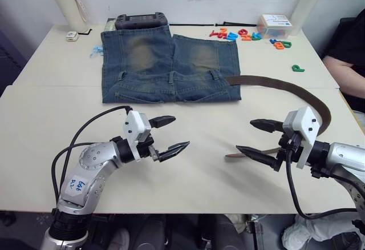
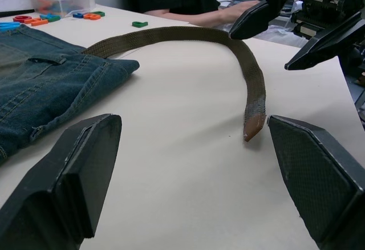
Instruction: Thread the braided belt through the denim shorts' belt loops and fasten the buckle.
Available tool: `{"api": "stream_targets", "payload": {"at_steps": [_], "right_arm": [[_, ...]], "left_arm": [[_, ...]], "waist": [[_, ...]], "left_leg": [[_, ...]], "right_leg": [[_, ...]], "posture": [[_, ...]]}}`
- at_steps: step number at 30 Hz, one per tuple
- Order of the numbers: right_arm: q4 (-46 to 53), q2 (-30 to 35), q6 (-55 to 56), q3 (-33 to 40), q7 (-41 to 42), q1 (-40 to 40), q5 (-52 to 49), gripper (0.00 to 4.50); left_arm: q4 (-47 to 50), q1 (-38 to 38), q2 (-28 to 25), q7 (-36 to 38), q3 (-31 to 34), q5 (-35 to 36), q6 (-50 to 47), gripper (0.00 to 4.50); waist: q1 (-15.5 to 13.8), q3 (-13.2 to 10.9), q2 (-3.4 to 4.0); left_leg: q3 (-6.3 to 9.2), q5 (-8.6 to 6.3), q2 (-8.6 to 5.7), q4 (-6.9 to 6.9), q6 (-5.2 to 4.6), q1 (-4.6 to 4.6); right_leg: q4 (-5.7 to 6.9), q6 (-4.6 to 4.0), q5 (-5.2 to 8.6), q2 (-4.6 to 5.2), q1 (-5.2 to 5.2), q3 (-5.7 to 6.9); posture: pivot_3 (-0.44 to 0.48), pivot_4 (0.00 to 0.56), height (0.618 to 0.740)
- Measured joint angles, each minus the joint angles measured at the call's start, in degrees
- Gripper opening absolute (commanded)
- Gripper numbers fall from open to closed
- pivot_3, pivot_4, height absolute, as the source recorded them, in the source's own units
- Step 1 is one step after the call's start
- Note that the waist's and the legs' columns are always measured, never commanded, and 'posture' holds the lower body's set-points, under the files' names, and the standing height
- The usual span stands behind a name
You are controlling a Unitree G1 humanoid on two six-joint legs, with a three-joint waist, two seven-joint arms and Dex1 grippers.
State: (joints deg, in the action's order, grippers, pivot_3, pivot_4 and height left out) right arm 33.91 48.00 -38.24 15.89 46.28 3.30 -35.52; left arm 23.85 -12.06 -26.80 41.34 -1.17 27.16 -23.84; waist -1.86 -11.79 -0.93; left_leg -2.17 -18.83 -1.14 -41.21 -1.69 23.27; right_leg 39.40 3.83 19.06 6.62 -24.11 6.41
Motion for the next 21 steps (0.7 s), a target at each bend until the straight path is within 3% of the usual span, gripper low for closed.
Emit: {"api": "stream_targets", "payload": {"at_steps": [14,21], "right_arm": [[0.00,0.00,0.00,0.00,-0.09,-0.05,0.14,4.44],[0.04,0.00,-0.10,0.07,-0.65,-0.16,0.08,4.44]], "left_arm": [[0.00,0.00,-0.14,1.58,-0.08,-0.01,0.18,4.50],[-0.27,-1.69,0.17,3.73,-3.18,-0.08,0.19,4.50]], "waist": [[0.00,0.00,0.00],[-0.12,0.00,0.00]], "left_leg": [[0.00,0.00,0.00,0.00,0.00,0.00],[0.00,0.00,0.00,0.00,0.00,0.00]], "right_leg": [[0.00,0.00,0.00,0.00,0.00,0.00],[-0.01,0.00,0.00,0.00,0.00,0.00]], "posture": [[0.000,0.150,0.667],[0.000,0.150,0.667]]}}
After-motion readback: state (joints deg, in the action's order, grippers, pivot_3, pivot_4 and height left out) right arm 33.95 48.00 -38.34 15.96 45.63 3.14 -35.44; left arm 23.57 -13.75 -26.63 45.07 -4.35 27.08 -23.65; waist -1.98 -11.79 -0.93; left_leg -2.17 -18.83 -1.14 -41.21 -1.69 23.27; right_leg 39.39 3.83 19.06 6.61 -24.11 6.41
